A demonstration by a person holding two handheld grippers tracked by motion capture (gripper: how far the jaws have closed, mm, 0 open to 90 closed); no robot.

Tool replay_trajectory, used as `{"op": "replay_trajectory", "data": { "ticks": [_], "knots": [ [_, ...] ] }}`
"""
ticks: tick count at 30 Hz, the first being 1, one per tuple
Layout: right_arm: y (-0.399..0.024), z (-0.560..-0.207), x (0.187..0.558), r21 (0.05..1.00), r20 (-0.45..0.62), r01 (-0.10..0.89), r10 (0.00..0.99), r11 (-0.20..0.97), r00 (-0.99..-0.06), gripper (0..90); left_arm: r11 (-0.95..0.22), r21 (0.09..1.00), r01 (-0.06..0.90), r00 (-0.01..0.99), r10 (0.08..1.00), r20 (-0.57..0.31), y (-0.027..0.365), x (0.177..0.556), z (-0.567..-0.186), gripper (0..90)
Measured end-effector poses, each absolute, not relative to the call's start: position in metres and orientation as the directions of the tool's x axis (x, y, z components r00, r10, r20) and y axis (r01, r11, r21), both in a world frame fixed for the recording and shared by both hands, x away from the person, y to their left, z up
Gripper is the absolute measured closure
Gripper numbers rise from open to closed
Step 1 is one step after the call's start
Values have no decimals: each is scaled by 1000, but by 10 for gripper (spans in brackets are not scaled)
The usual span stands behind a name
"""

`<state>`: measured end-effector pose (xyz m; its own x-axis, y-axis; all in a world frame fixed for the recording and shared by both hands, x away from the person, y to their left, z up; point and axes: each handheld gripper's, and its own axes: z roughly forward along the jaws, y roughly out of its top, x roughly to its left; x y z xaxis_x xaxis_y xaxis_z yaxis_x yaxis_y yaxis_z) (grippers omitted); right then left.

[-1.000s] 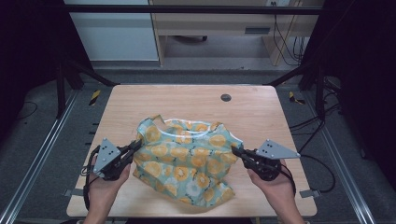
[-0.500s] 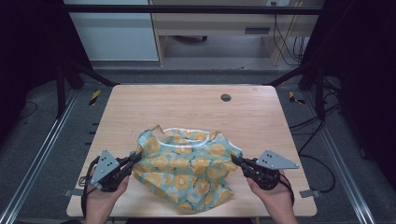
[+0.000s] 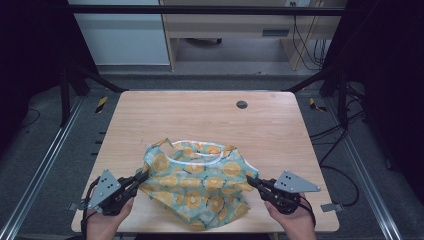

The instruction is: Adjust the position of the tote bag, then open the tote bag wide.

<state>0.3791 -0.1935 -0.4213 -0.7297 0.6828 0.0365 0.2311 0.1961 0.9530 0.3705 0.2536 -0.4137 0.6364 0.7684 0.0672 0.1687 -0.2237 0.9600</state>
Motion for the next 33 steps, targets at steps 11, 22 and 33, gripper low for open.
{"op": "replay_trajectory", "data": {
  "ticks": [11, 22, 33],
  "knots": [
    [-204, -434, 375, 941, 55, 253, 634, 226, -772, 900, -301, 933, 196, 713, 697, 75, 253, 362, -429, 900],
    [-207, -449, 373, 901, 65, 296, 575, 317, -815, 900, -490, 845, 216, 785, 601, 148, 245, 368, -447, 900],
    [-198, -467, 379, 820, 20, 331, 554, 467, -833, 899, -637, 735, 232, 808, 547, 219, 229, 389, -467, 900]
  ]
}}
